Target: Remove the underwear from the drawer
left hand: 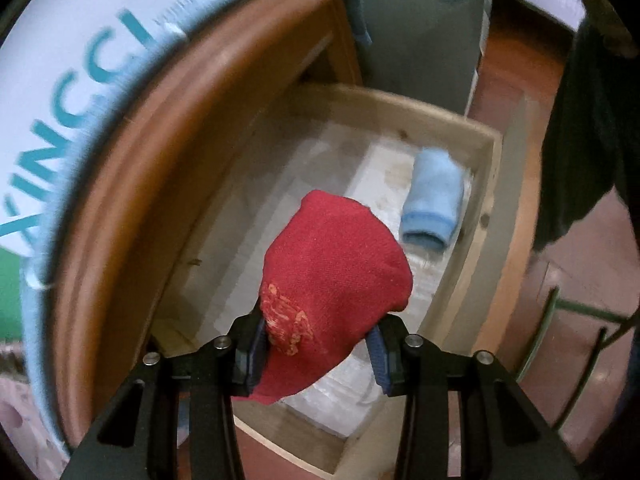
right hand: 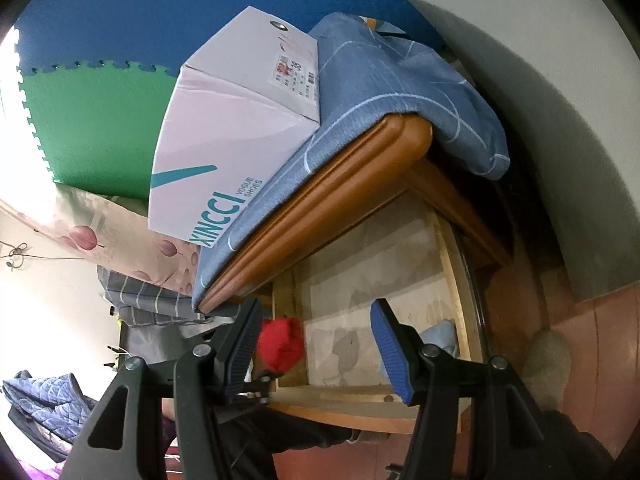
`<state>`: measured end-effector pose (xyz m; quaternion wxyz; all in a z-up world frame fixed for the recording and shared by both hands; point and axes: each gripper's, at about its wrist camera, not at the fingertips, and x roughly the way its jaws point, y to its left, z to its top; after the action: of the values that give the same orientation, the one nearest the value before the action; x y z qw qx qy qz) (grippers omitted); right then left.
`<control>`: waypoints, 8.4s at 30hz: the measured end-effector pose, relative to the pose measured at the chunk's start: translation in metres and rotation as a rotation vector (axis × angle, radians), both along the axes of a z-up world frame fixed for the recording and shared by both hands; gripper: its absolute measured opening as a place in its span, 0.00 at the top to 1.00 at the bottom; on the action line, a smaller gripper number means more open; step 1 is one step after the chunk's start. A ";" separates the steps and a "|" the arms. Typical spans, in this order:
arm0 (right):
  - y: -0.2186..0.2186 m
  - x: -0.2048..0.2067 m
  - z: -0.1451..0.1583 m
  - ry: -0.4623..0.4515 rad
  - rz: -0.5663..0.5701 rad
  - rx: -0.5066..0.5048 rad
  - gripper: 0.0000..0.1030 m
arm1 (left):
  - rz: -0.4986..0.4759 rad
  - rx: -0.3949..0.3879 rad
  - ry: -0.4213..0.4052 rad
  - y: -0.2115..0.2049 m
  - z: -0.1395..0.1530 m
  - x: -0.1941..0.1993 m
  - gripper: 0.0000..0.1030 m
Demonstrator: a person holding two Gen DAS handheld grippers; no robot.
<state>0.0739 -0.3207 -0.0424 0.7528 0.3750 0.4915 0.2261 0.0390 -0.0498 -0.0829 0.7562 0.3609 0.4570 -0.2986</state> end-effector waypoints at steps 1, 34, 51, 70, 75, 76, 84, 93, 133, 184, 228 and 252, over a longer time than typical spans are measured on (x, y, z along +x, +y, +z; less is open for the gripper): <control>0.000 0.000 -0.001 0.001 0.000 -0.003 0.44 | 0.011 -0.019 -0.015 0.000 0.009 -0.003 0.62; 0.000 0.000 -0.003 0.009 0.011 -0.011 0.44 | 0.283 -0.264 -0.477 -0.038 0.247 0.062 0.62; 0.008 0.001 -0.003 0.014 0.045 -0.019 0.44 | 0.475 -0.201 -0.462 -0.012 0.229 0.175 0.59; 0.018 0.004 -0.005 0.023 0.077 -0.049 0.44 | 0.563 -0.174 -0.446 0.000 0.205 0.203 0.18; 0.020 0.003 -0.005 0.022 0.086 -0.062 0.44 | 0.563 -0.170 -0.509 -0.001 0.210 0.189 0.06; 0.021 0.004 -0.005 0.021 0.090 -0.068 0.44 | 0.569 -0.169 -0.530 0.000 0.212 0.183 0.03; 0.045 0.001 -0.006 0.012 0.217 -0.171 0.44 | 0.553 -0.270 -0.656 0.015 0.232 0.106 0.00; 0.116 -0.003 -0.027 0.053 0.517 -0.393 0.44 | 0.567 -0.427 -0.517 0.072 0.196 0.021 0.00; 0.176 0.031 -0.140 0.113 1.058 -0.967 0.66 | 0.704 -0.508 0.010 0.106 0.066 0.031 0.01; 0.111 0.108 0.229 -0.438 0.133 -0.531 0.66 | 0.713 -0.397 -0.099 0.102 0.076 0.021 0.01; 0.187 0.281 0.137 -0.256 0.110 -0.922 0.54 | 0.702 -0.423 -0.051 0.105 0.075 0.022 0.01; 0.161 0.044 0.191 -0.749 -0.137 -0.608 0.38 | 0.690 -0.381 -0.112 0.098 0.077 0.018 0.01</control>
<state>0.1176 -0.1594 0.1484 0.9665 0.0624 0.2046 0.1418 0.0571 0.0478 -0.0063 0.8894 0.0550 0.4456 -0.0863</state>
